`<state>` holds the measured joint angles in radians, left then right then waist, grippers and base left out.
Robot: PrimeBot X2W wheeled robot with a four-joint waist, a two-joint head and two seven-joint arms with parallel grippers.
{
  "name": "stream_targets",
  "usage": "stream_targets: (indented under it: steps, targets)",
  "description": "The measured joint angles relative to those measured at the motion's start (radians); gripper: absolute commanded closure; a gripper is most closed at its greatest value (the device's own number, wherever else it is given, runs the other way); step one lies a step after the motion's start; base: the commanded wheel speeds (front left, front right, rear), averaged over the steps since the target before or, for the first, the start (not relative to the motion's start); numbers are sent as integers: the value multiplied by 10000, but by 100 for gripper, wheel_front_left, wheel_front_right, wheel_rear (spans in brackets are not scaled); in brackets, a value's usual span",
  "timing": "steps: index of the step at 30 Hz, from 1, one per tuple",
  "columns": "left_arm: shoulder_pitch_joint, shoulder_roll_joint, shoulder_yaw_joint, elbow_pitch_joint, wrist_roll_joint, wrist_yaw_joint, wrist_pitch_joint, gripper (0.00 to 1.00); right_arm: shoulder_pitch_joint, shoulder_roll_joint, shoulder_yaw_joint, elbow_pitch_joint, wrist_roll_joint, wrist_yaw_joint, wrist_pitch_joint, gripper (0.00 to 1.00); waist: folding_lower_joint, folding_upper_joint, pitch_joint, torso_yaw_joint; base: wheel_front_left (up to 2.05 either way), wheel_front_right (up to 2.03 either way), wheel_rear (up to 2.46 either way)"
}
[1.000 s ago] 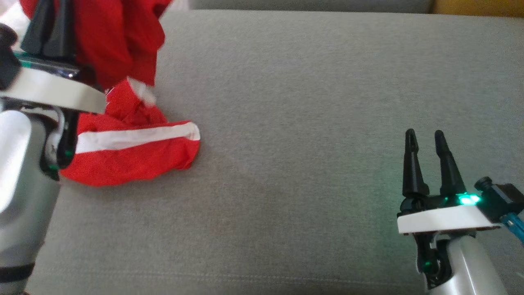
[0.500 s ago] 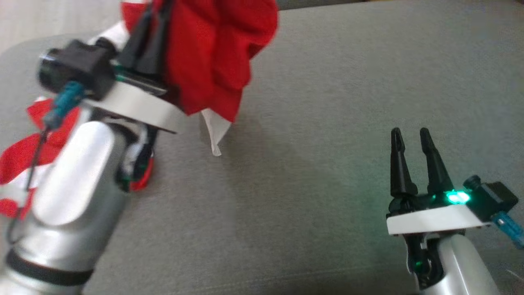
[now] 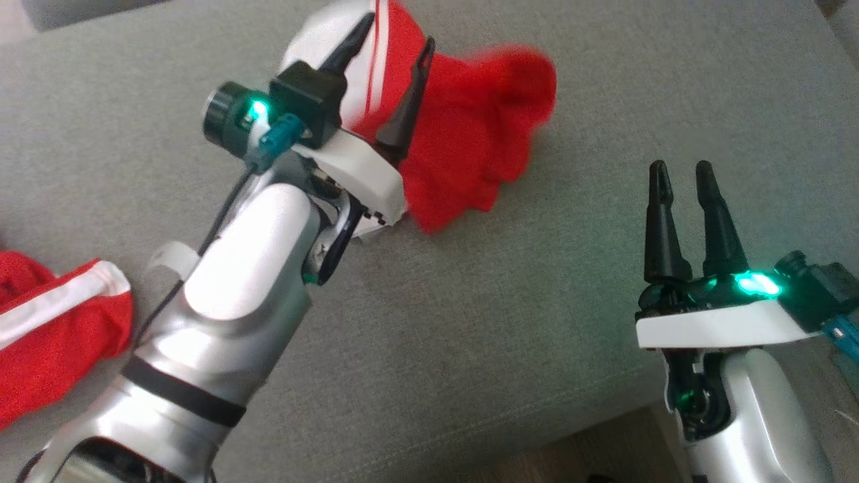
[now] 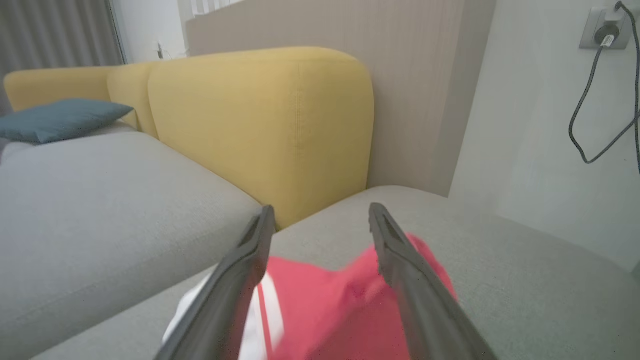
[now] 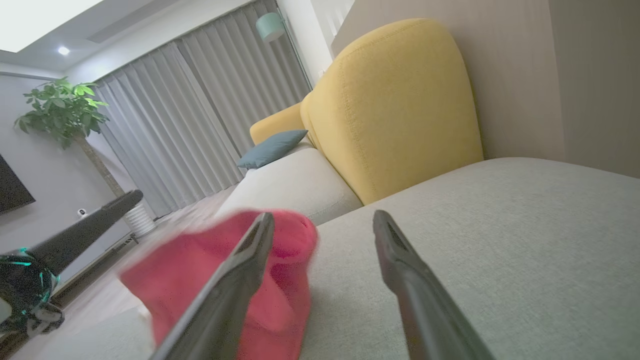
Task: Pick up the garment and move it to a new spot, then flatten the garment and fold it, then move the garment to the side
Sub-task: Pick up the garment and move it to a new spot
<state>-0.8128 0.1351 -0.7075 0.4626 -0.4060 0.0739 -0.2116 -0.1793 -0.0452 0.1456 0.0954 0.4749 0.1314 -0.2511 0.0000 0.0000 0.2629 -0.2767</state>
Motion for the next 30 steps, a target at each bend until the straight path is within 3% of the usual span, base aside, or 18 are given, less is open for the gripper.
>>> stream_targets:
  steps: [5,10,16,22,27,30]
  targets:
    - [42,-255,-42,616,-2,-96,-255,0,10,0,-192,-56,2,0,0,0,0,0,267,-70,0,0,0]
    - [312,-182,437,635,-6,-21,-380,0,21,2,-458,-44,-249,0,0,0,0,0,147,612,0,0,0]
    - [1890,410,1471,-775,157,234,-382,0,105,2,-589,104,-832,0,0,0,0,0,-247,1645,0,0,0]
    - [4839,840,2757,-2368,278,433,-441,0,599,2,-577,270,-1264,0,0,0,0,0,-797,2680,0,0,0]
    - [6790,376,3800,-3354,378,483,-443,0,902,2,-656,422,-1450,0,0,0,0,0,-1213,3385,0,0,0]
    - [7150,-100,4063,-3400,591,213,-443,0,904,2,-715,562,-1689,0,0,0,0,0,-1392,3733,0,0,0]
